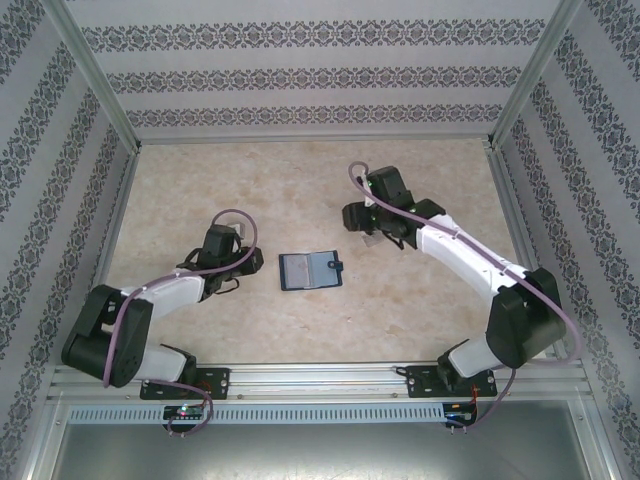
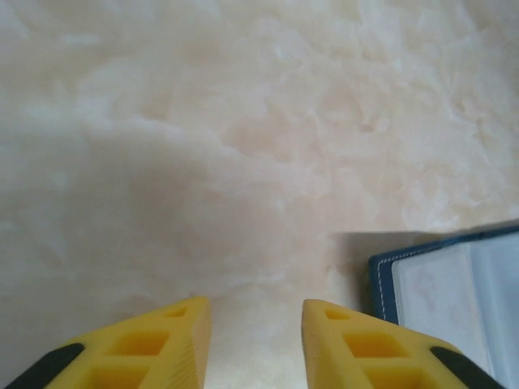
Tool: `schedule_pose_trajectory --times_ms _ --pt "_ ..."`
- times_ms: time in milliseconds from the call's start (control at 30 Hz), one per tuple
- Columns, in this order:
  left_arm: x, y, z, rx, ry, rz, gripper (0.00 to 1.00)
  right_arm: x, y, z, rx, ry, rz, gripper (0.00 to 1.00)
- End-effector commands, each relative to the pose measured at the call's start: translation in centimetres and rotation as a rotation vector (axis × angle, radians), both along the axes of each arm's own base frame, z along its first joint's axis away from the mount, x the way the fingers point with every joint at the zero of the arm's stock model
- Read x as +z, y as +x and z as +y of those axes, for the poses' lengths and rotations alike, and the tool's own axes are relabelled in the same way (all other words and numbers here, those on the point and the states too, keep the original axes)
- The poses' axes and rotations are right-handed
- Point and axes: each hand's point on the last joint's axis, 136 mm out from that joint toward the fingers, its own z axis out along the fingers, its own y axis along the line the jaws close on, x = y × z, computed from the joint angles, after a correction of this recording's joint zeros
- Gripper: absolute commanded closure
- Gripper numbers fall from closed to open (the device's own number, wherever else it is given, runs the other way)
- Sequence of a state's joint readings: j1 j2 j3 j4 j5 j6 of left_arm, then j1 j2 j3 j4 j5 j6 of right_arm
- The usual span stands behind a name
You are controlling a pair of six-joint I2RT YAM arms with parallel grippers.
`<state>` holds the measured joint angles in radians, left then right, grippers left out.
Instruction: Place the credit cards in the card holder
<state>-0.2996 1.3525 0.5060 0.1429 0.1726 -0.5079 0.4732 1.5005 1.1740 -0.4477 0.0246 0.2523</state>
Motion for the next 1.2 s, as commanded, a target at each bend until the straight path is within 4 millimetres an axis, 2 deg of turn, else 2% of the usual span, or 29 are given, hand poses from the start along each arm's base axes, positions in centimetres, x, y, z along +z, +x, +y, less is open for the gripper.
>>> schedule_pose_trajectory --times_ms 0,167,300,433,667,1033,1167 --pt "0.1 -0.2 2.0 0.067 0.064 -0.029 0.62 -1.9 1.1 -4.0 -0.028 -0.212 0.056 0.39" --pt "0.5 -0.4 2.6 0.083 0.084 -0.055 0.59 -4.0 1.3 -1.4 0.102 -0.17 0.175 0.35" --pt "0.4 -0.4 2.5 0.078 0.088 -0.051 0.57 -6.0 2.0 -0.8 0.118 -0.38 0.178 0.34" --pt "0.4 -0.3 2.3 0.073 0.077 -0.053 0.55 -7.2 2.5 0.1 0.139 -0.47 0.183 0.34" --pt "0.2 -0.2 2.2 0.066 0.075 -0.041 0.54 -6.8 3.8 -2.8 0.037 -0.66 0.149 0.33" --pt "-0.4 -0.4 2.4 0.073 0.098 -0.01 0.53 -6.2 3.9 -4.2 0.0 -0.726 0.124 0.37" --pt "-0.2 -0.1 2.0 0.059 0.075 -0.021 0.53 -6.3 3.9 -4.4 -0.009 -0.723 0.131 0.39"
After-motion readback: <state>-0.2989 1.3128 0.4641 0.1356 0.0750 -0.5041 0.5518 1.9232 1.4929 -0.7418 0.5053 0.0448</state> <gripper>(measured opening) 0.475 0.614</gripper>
